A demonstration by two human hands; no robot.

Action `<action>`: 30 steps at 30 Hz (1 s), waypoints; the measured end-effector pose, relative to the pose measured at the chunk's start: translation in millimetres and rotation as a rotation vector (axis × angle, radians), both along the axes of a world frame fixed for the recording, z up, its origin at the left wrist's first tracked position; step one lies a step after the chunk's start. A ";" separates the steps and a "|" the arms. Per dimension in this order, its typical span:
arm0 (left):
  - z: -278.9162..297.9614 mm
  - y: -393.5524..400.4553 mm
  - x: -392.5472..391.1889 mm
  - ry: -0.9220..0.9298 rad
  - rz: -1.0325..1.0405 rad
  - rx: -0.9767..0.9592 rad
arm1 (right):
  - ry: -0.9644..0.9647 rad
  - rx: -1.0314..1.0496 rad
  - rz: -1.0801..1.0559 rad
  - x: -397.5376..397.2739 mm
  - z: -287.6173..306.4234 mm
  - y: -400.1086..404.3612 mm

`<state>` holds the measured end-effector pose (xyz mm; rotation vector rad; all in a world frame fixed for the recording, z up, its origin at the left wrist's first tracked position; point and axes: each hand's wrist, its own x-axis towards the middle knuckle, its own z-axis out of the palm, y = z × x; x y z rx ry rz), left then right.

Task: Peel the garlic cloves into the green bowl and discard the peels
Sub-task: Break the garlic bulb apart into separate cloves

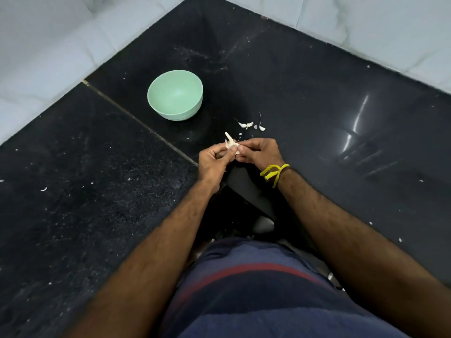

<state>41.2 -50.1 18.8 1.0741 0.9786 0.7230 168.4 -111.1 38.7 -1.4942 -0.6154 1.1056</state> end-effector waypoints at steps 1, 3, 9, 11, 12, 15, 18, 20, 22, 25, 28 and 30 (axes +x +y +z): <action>-0.4 0.7 -2.6 -0.004 -0.015 0.021 | -0.018 -0.010 -0.005 -1.5 -0.9 1.7; -2.8 3.4 -6.1 -0.011 -0.029 0.044 | -0.035 -0.030 -0.033 -5.8 -2.5 2.6; -15.1 7.1 -4.3 0.045 0.008 0.069 | -0.205 -0.133 -0.192 -24.3 -7.8 9.3; -16.4 7.1 -3.5 0.037 0.014 0.087 | -0.247 -0.161 -0.267 -32.6 -10.5 13.4; -17.6 8.0 -2.8 0.038 0.019 0.103 | -0.253 -0.169 -0.282 -35.8 -11.4 14.7; -19.8 7.8 -0.1 0.035 0.040 0.108 | -0.252 -0.192 -0.296 -36.4 -13.1 18.8; -16.8 6.1 -0.1 -0.003 0.039 0.063 | -0.203 -0.205 -0.331 -30.8 -10.6 23.5; -15.0 6.8 -0.8 -0.015 0.031 0.051 | -0.163 -0.192 -0.286 -27.5 -8.6 22.7; -13.3 7.9 -0.9 -0.013 0.023 0.050 | -0.105 -0.159 -0.234 -23.6 -8.6 18.1; -11.4 8.6 -0.2 -0.037 0.034 0.008 | -0.045 -0.119 -0.209 -18.0 -8.2 14.7; -10.3 7.4 3.0 -0.044 0.070 -0.014 | -0.014 -0.125 -0.246 -6.6 -1.1 14.3; -7.7 5.2 5.3 -0.034 0.090 -0.016 | -0.037 -0.134 -0.225 4.5 2.8 13.4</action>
